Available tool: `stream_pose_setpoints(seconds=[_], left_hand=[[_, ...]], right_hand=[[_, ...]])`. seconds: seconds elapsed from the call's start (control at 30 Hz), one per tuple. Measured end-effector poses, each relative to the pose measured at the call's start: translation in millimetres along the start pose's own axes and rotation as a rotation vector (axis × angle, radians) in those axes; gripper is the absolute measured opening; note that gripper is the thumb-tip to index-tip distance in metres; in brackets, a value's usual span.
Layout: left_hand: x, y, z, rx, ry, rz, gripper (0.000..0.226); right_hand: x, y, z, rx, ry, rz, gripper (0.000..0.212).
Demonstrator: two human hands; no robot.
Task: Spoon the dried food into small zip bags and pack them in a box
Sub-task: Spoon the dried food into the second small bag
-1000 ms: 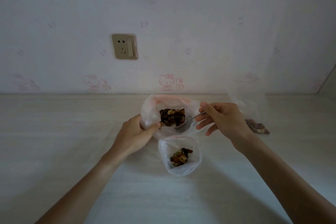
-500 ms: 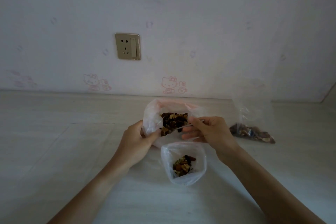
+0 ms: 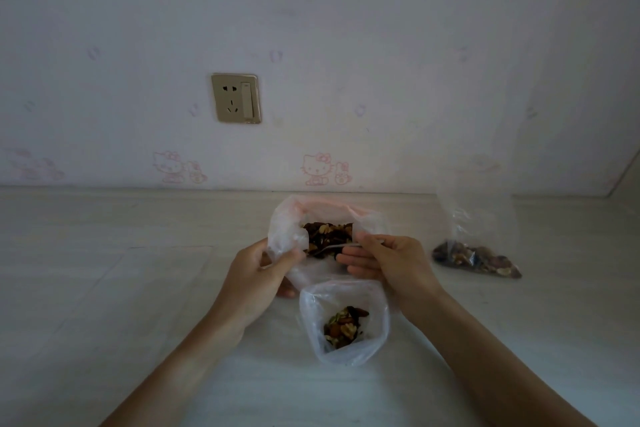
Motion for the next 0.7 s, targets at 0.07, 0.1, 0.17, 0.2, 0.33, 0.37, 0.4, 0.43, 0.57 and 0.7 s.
stream_pose_setpoints(seconds=[0.07, 0.1, 0.17, 0.2, 0.33, 0.37, 0.4, 0.43, 0.57, 0.7], left_hand=[[-1, 1, -1, -0.007, 0.025, -0.023, 0.022], [-2, 1, -1, -0.012, 0.029, -0.038, 0.024], [-5, 1, -1, -0.024, 0.026, -0.06, 0.029], [-6, 0, 0, -0.029, 0.022, -0.075, 0.031], [-23, 0, -4, -0.007, -0.116, -0.219, 0.041], [-27, 1, -7, 0.016, -0.17, -0.267, 0.043], [-32, 3, -11, 0.046, -0.216, -0.31, 0.044], [-35, 5, -15, 0.085, -0.26, -0.346, 0.044], [-40, 16, -37, 0.274, -0.413, -0.371, 0.04], [-24, 36, -41, 0.324, -0.462, -0.161, 0.04]], right_hand=[[-3, 1, 1, 0.008, -0.019, 0.011, 0.026], [-5, 1, 3, 0.005, -0.022, 0.007, 0.025], [-8, 3, 8, -0.014, -0.024, -0.002, 0.023], [-10, 4, 11, -0.029, -0.025, -0.005, 0.023], [-17, 12, 28, -0.094, -0.007, -0.009, 0.024], [-18, 15, 33, -0.105, 0.001, -0.012, 0.024], [-19, 18, 37, -0.117, 0.007, -0.014, 0.024], [-19, 21, 42, -0.131, 0.011, -0.014, 0.024], [-18, 38, 63, -0.197, 0.023, 0.01, 0.025], [-25, 58, 76, -0.236, 0.046, 0.041, 0.026]])
Point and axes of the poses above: each hand's wrist, its own y-axis away from the middle knuckle, its own x-axis out of the palm, z = x × y, the point moved 6 cm from there along -y, towards the middle knuckle, and after that the axes turned 6 degrees about -y, right-handed, at the moved point
